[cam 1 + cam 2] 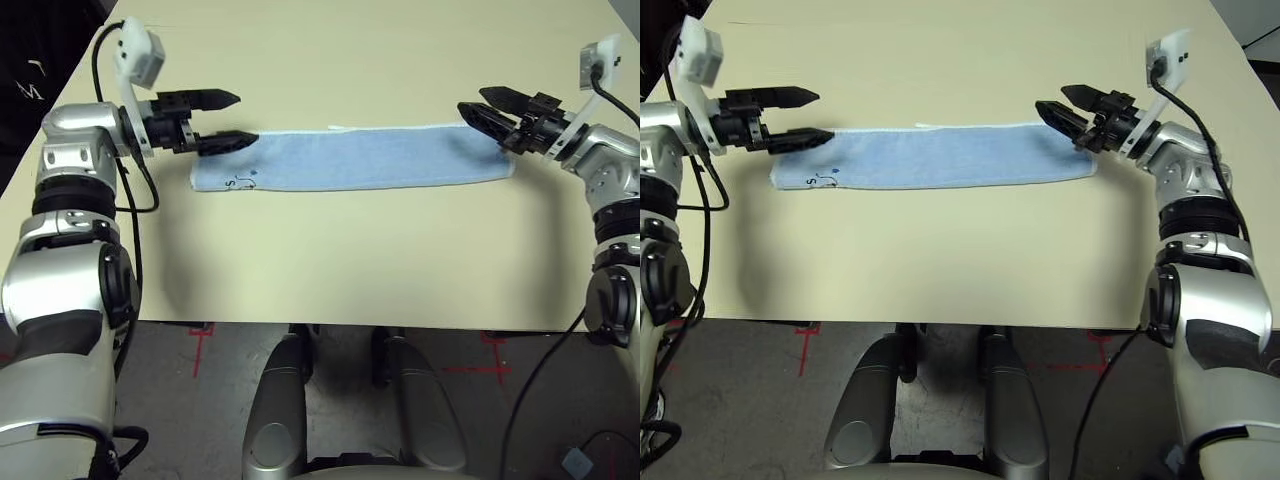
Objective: Fold the towel and set it aside.
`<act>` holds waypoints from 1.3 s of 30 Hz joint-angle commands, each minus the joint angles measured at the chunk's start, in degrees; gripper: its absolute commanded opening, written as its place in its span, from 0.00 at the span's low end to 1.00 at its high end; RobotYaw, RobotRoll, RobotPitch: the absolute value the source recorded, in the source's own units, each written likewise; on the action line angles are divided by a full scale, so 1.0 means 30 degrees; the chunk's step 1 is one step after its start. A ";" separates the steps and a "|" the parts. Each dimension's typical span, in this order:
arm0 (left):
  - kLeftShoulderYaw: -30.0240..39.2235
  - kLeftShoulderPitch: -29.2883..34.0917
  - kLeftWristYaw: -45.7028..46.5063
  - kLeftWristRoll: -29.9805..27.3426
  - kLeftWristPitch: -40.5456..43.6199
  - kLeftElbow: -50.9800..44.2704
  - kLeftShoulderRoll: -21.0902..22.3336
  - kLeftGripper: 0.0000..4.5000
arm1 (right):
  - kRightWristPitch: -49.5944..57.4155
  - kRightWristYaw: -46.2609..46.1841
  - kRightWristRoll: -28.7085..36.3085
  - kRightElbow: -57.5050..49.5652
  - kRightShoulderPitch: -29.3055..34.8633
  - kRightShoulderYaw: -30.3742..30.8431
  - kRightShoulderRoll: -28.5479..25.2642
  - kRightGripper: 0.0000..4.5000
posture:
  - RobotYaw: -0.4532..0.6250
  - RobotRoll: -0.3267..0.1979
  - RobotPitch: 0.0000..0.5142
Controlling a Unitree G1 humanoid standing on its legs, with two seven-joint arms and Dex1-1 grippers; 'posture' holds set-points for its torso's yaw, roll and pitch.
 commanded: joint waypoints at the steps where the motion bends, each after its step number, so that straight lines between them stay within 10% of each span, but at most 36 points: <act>1: -0.0302 0.0390 -0.1085 -0.0252 -0.1167 -0.0301 0.0074 1.00 | 0.1822 0.0781 0.0485 -0.1034 0.0458 -0.0134 -0.0970 0.99 | 0.45 0.62 0.68; 9: -0.0968 0.1055 -0.2225 -0.1607 -0.3011 -0.0332 0.0443 1.00 | 1.0388 0.0486 0.2087 -0.3389 0.1433 -0.0759 -0.3633 0.99 | 0.41 0.62 0.67; 17: -0.2152 0.1784 -0.2225 -0.2926 -0.2613 -0.1273 0.0841 1.00 | 1.6972 -0.7397 0.5804 -0.9081 0.4540 -0.6761 -0.1065 0.99 | 0.41 0.62 0.67; 25: -0.2820 0.2334 -0.2225 -0.4001 -0.1780 -0.2461 0.1338 1.00 | 1.8065 -1.3941 0.8778 -1.4603 0.6878 -1.1481 0.2697 0.99 | 0.42 0.62 0.64; 39: -0.2962 0.2971 -0.2225 -0.4587 -0.1076 -0.3501 0.1779 1.00 | 1.9739 -1.7789 1.2249 -1.6621 0.9149 -1.2502 0.3112 0.99 | 0.43 0.62 0.65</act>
